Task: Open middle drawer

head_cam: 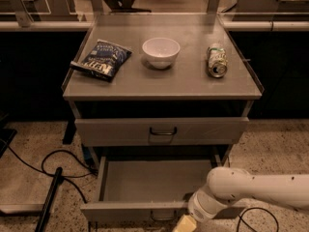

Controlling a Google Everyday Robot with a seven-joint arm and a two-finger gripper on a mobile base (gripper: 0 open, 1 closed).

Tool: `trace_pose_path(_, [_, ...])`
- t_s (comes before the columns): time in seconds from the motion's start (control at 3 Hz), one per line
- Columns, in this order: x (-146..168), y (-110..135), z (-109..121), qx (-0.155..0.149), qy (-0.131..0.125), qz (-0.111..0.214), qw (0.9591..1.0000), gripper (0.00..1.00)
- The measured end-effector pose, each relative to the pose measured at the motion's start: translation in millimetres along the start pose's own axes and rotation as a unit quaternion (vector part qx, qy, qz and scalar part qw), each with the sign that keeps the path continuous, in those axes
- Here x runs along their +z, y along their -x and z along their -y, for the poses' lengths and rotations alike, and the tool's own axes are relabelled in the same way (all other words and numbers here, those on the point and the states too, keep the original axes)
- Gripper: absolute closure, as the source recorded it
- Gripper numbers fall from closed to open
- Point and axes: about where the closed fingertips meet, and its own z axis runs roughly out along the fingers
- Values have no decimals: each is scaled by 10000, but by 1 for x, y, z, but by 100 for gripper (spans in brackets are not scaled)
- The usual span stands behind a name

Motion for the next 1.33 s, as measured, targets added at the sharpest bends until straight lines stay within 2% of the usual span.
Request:
trace_pose_path(0.33, [-4,2,-2,0,0,0,10000,0])
trace_pose_path(0.67, [-23,-21,-30,271,37,41,9996,0])
trace_pose_path(1.0, [-51,-57,-67,535,-26,196,9984,0])
trace_pose_path(1.33, [-57,-66,-67,680,-92,264,9973,0])
